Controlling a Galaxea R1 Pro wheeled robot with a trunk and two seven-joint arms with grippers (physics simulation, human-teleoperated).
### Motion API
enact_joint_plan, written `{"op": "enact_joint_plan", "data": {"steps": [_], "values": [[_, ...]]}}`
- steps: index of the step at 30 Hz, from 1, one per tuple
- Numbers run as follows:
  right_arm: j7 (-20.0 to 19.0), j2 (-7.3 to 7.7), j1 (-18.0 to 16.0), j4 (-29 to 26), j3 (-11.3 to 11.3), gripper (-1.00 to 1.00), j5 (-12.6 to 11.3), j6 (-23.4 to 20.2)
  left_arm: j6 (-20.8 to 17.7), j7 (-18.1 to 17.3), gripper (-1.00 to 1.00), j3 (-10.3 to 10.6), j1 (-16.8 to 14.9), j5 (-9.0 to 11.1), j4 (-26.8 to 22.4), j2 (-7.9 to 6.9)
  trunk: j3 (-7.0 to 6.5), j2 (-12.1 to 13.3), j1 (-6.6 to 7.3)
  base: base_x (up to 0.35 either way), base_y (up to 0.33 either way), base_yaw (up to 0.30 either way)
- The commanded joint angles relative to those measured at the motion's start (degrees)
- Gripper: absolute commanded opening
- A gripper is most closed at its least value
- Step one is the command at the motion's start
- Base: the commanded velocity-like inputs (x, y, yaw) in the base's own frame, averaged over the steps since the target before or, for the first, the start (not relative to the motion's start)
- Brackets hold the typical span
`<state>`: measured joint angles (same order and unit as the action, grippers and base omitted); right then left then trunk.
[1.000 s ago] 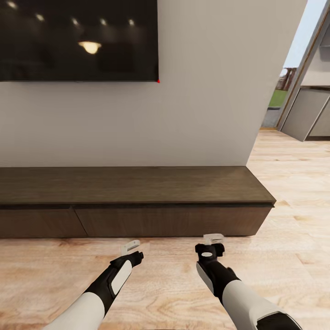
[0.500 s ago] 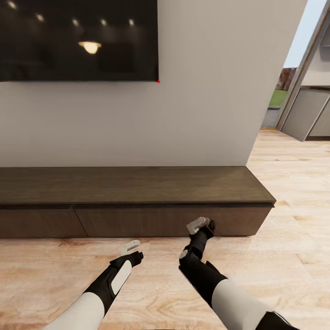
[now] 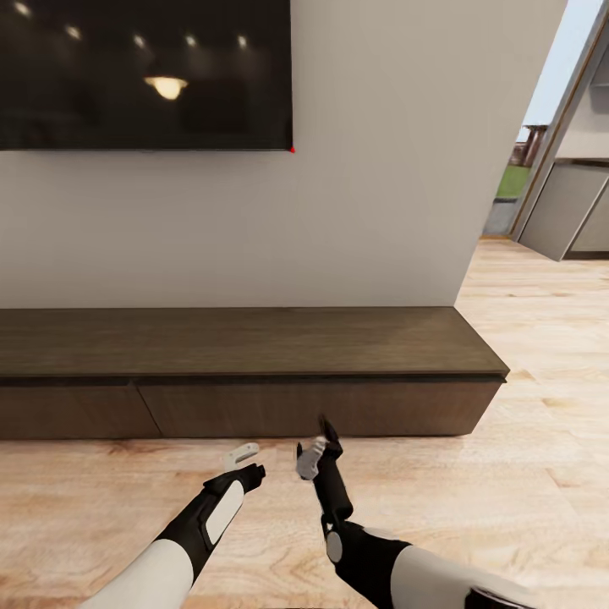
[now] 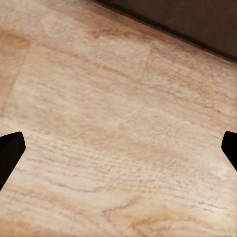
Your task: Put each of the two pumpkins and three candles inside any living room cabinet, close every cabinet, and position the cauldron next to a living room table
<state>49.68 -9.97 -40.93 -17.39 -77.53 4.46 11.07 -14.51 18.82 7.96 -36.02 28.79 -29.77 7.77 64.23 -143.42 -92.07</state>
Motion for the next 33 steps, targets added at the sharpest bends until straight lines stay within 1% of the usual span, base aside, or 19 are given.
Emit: {"op": "enact_joint_plan", "data": {"steps": [1,2,3,6,10,13,17,18,19,20,21,22,23,24,26,27,28,30,33], "values": [[0.17,-0.03,-0.03,0.14,1.49,1.00,-0.07,1.12,-0.16,0.52,1.00,0.39,-0.01,0.55,-0.12,-0.05,0.05,-0.02,0.01,0.000,0.000,0.000],[0.10,-0.03,-0.03,0.23,4.00,1.00,-0.39,2.36,-0.16,0.52,1.00,0.39,-0.01,0.56,-0.12,-0.05,0.05,-0.02,0.01,0.000,0.000,0.000],[-0.02,-0.03,-0.03,0.33,5.89,1.00,-0.63,3.15,-0.16,0.52,1.00,0.39,-0.01,0.56,-0.12,-0.04,0.05,-0.02,0.01,0.000,0.000,0.000],[-0.14,-0.03,-0.03,0.74,7.74,1.00,-0.87,3.99,-0.18,0.52,1.00,0.44,-0.01,0.56,-0.12,-0.04,0.05,-0.02,0.01,0.000,0.000,0.000],[-0.39,-0.03,-0.03,1.20,8.54,1.00,-0.79,4.35,-0.20,0.52,1.00,0.47,-0.01,0.56,-0.12,-0.04,0.05,-0.02,0.01,0.000,0.000,0.000],[-2.43,-0.03,-0.16,2.00,8.98,1.00,-0.52,4.09,-0.22,0.52,1.00,0.48,-0.01,0.56,-0.12,-0.04,0.05,-0.02,0.01,0.000,0.000,0.000],[-7.73,-0.03,-0.79,4.01,9.17,1.00,-0.39,3.35,-0.24,0.52,1.00,0.61,-0.01,0.56,-0.12,0.03,0.05,-0.02,0.01,0.000,0.000,0.000],[-9.74,-0.03,-1.26,4.33,9.13,1.00,-0.22,2.99,-0.25,0.52,1.00,0.69,-0.01,0.56,-0.12,0.03,0.05,-0.02,0.01,0.000,0.000,0.000],[-11.81,-0.03,-1.69,4.54,9.06,1.00,0.31,1.95,-0.25,0.52,1.00,0.74,-0.01,0.56,-0.12,0.04,0.05,-0.02,0.01,0.000,0.000,0.000],[-12.82,-0.03,-1.87,4.60,9.02,1.00,0.83,1.02,-0.25,0.52,1.00,0.76,-0.01,0.56,-0.12,0.04,0.05,-0.02,0.01,0.000,0.000,0.000],[-15.59,-0.03,-2.21,4.70,8.96,1.00,4.03,-3.50,-0.25,0.52,1.00,0.80,-0.01,0.56,-0.12,0.05,0.05,-0.02,0.01,0.000,0.000,0.000],[-16.90,-0.03,-2.34,4.78,8.88,1.00,7.02,-6.20,-0.25,0.52,1.00,0.81,-0.01,0.56,-0.12,0.05,0.05,-0.02,0.01,0.000,0.000,0.000],[-17.82,-0.03,-2.43,4.87,8.79,1.00,10.54,-8.15,-0.25,0.52,1.00,0.82,-0.01,0.56,-0.12,0.05,0.05,-0.02,0.01,0.000,0.000,0.000],[-18.14,-0.03,-2.46,4.91,8.76,1.00,12.37,-8.96,-0.25,0.52,1.00,0.82,-0.01,0.56,-0.12,0.05,0.05,-0.02,0.01,0.000,0.000,0.000],[-18.95,-0.03,-2.53,4.96,8.68,1.00,18.73,-11.93,-0.25,0.52,1.00,0.83,-0.01,0.62,-0.07,0.07,0.05,-0.02,0.01,0.000,0.000,0.000],[-19.16,-0.03,-2.54,4.96,8.66,1.00,20.91,-13.37,-0.25,0.52,1.00,0.83,-0.01,0.63,-0.03,0.17,0.05,-0.02,0.01,0.000,0.000,0.000],[-19.29,-0.03,-2.55,4.94,8.65,1.00,22.38,-14.49,-0.25,0.52,1.00,0.83,-0.01,0.64,0.00,0.25,0.05,-0.02,0.01,0.000,0.000,0.000],[-19.43,-0.03,-2.57,4.89,8.65,1.00,23.98,-15.63,-0.25,0.53,1.00,0.83,-0.01,0.59,0.04,0.44,0.05,-0.02,0.01,0.000,0.000,0.000],[-19.49,-0.03,-2.57,4.79,8.73,1.00,24.68,-15.98,-0.25,0.52,1.00,0.83,-0.01,0.58,0.05,0.59,0.05,-0.02,0.01,0.000,0.000,0.000]]}}
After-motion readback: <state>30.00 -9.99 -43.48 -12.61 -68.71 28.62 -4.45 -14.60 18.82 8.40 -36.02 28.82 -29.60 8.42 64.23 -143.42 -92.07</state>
